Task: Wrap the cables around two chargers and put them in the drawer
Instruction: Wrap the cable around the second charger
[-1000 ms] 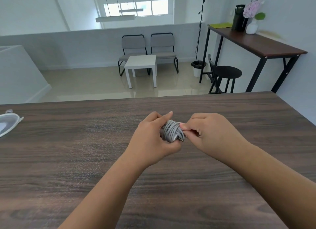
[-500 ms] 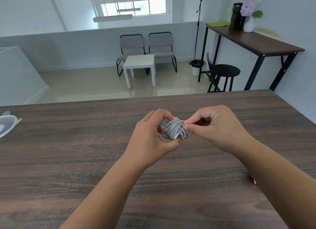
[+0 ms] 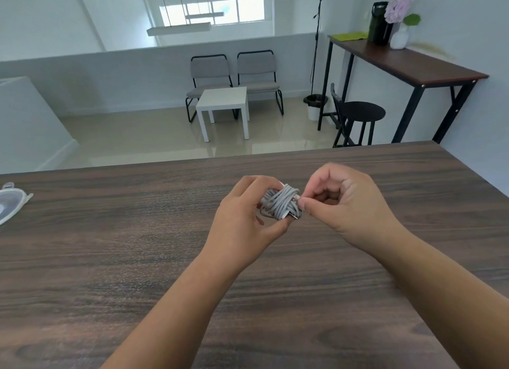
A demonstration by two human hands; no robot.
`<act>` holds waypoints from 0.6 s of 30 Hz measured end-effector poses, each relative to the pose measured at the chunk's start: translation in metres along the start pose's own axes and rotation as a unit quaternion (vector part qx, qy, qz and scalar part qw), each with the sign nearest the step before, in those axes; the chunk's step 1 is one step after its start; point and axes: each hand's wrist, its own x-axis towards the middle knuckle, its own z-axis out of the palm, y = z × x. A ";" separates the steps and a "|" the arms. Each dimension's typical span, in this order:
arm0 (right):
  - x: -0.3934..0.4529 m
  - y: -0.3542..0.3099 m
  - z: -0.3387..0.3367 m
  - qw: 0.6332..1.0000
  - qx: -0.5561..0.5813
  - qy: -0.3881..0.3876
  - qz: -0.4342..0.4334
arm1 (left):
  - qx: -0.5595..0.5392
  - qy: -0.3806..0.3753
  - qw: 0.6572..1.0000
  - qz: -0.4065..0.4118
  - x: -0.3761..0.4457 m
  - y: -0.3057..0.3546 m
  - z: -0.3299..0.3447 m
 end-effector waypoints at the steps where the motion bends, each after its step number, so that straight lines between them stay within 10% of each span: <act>1: 0.000 0.001 0.000 1.000 -0.001 0.009 0.005 | -0.002 -0.004 1.000 0.001 0.000 0.001 0.001; 18: -0.001 0.016 0.001 0.994 0.101 -0.035 0.037 | -0.168 0.040 0.967 -0.189 0.002 0.003 -0.002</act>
